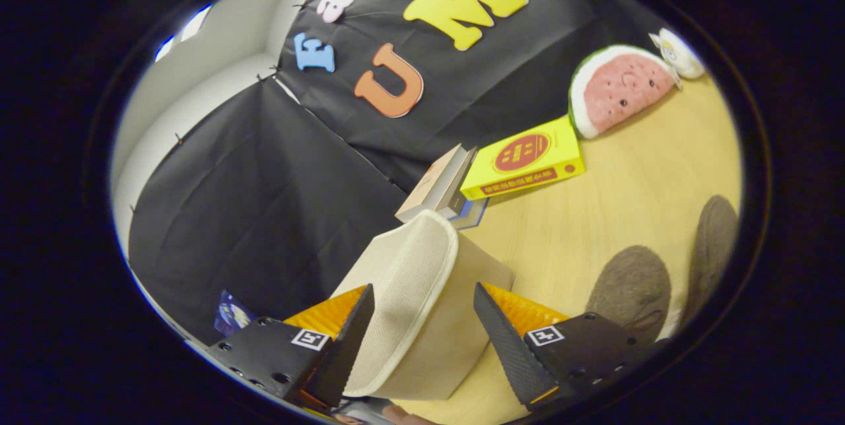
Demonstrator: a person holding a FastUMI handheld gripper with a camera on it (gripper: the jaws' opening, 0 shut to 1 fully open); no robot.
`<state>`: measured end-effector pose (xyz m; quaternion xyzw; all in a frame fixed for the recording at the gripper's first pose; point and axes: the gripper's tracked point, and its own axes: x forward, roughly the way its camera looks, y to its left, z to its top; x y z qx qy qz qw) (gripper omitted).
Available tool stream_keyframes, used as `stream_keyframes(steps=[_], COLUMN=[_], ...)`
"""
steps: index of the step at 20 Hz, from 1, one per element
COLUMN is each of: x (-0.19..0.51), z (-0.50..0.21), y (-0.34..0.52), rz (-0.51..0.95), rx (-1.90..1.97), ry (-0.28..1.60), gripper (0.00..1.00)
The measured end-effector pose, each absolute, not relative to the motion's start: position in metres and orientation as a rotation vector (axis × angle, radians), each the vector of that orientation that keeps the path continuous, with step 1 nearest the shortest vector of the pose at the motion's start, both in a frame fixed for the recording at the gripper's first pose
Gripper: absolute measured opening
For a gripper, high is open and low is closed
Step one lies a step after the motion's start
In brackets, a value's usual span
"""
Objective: Open the storage box then place both shoes into the box .Put the left shoe in first, then the right shoe, with the right side of both shoes facing outward in a uniform manner.
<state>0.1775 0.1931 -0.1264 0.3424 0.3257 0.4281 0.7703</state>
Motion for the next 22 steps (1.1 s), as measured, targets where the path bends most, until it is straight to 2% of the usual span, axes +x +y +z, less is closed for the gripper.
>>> stream_keyframes(steps=[4, 10, 12, 13, 14, 16, 18, 22], x=[0.169, 0.163, 0.164, 0.171, 0.165, 0.165, 0.163, 0.164], z=[-0.124, -0.117, -0.121, -0.121, -0.120, -0.120, -0.120, -0.108], y=[0.205, 0.223, 0.222, 0.224, 0.221, 0.217, 0.214, 0.201], rz=[1.036, 1.087, 1.069, 1.057, 1.058, 1.041, 1.011, 0.947], rx=[0.884, 0.937, 0.951, 0.956, 0.941, 0.903, 0.878, 0.868], ry=[0.809, 0.859, 0.877, 0.881, 0.880, 0.861, 0.876, 0.865], gripper=[0.92, 0.92, 0.65, 0.65, 0.59, 0.59, 0.51, 0.22])
